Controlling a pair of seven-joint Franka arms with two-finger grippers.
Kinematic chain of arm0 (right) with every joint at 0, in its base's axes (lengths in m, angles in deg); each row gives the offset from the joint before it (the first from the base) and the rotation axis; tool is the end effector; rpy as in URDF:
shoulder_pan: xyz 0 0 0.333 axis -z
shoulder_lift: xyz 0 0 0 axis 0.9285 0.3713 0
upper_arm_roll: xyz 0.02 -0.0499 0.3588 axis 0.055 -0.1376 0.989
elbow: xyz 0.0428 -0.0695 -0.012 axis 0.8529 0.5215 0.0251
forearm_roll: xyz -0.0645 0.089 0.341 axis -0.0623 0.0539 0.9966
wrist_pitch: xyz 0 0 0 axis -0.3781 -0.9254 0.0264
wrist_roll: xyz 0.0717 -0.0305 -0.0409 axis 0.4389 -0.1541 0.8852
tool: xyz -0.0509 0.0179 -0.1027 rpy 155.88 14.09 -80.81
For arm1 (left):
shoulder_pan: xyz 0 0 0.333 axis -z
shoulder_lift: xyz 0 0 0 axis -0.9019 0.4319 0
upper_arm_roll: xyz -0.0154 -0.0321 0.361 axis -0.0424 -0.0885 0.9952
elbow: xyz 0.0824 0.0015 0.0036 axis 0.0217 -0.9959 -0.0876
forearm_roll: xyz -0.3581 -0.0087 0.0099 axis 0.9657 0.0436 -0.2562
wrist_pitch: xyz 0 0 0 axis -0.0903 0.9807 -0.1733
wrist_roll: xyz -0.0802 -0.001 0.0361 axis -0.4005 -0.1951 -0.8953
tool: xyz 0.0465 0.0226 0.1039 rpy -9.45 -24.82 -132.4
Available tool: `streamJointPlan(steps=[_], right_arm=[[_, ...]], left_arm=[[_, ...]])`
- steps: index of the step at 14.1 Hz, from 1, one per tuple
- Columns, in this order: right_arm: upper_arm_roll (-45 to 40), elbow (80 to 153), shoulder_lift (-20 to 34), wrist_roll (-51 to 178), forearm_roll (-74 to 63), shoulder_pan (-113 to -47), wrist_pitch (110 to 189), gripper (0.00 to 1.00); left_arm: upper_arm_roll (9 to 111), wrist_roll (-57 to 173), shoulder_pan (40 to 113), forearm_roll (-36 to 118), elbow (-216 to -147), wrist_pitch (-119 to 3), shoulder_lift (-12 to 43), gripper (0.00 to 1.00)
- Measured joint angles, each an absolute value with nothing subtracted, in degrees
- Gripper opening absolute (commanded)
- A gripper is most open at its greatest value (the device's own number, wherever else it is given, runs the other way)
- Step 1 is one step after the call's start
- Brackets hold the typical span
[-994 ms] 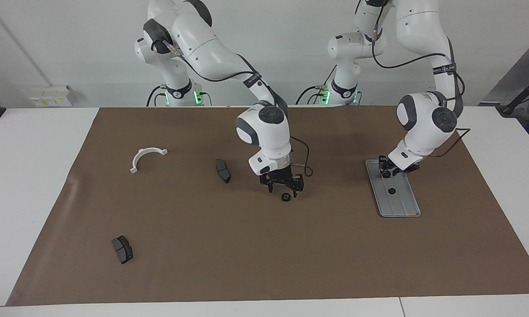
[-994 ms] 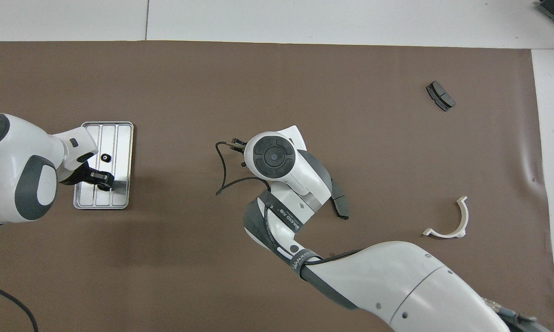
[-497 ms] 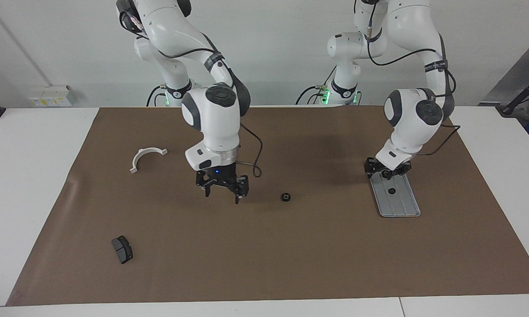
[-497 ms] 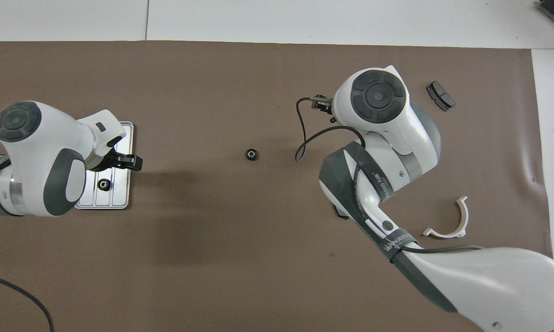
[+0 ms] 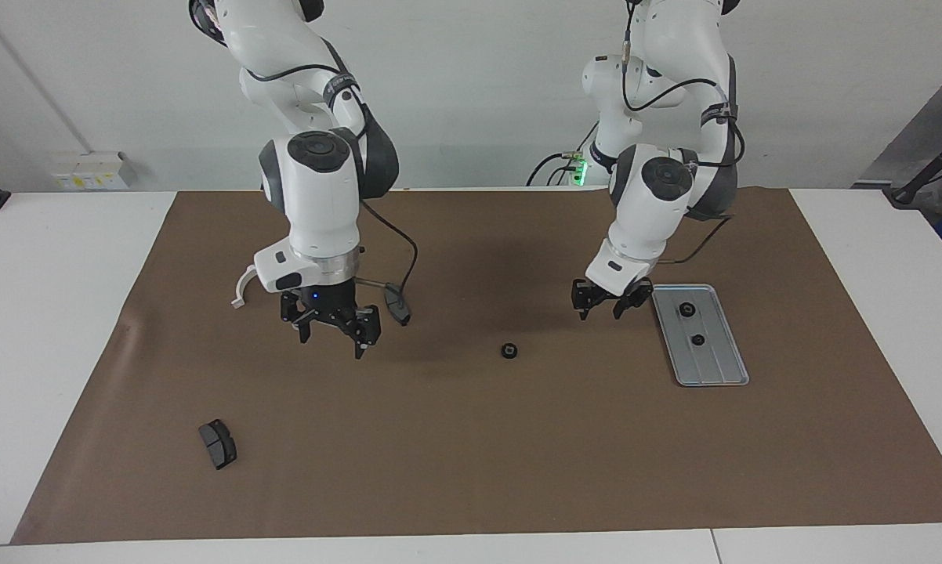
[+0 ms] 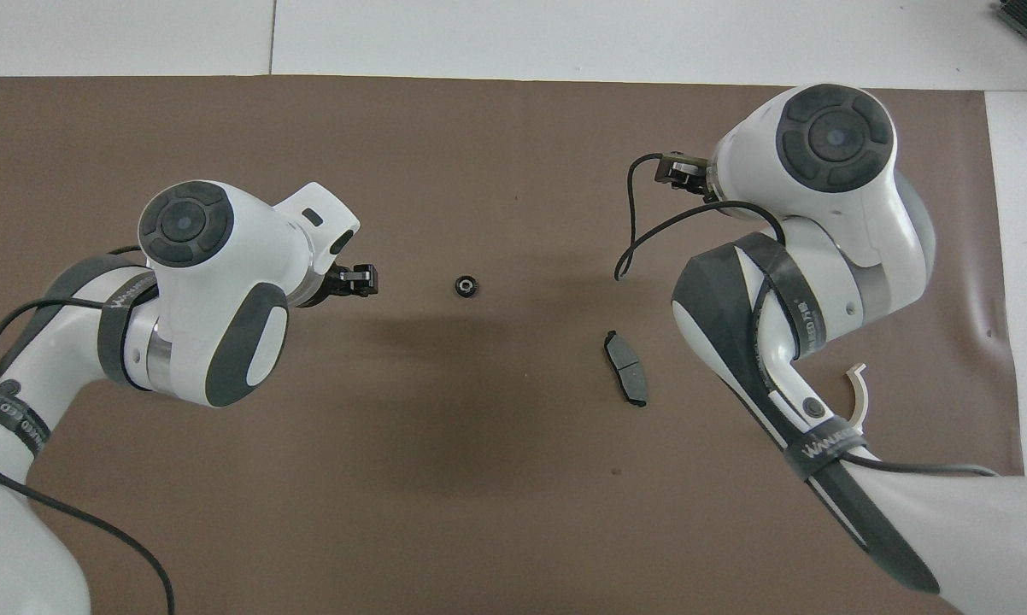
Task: Pick bearing gear from pile to tray
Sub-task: 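Release the third gear mid-table with the right gripper while the left gripper reaches, then grasp the third gear with the left gripper while the right gripper returns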
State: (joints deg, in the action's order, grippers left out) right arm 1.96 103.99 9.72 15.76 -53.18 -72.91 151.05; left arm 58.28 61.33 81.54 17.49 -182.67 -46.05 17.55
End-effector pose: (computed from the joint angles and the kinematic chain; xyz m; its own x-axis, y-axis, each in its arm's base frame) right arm 0.6370 0.1507 0.5193 0.9257 -0.2760 0.2586 -0.3006 -0.9518 0.0603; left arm 0.5488 -0.2212 0.4475 0.9977 -0.0325 0.0587 -0.0365 -0.9969 0.0698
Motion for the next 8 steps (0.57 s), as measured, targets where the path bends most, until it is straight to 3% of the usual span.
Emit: streamJointPlan(steps=[6,8], right_arm=[[1.54,103.96,2.2,34.34,-45.8,-62.68,140.84,1.0],[-1.91,103.92,-0.69,39.27,-42.81,-62.48,137.62,1.0]], left_arm=[[58.37,69.75,87.52,17.7,-168.37,-44.86,28.83,0.65],[58.4,70.86,88.32,17.7,-165.46,-44.43,31.15,0.65]])
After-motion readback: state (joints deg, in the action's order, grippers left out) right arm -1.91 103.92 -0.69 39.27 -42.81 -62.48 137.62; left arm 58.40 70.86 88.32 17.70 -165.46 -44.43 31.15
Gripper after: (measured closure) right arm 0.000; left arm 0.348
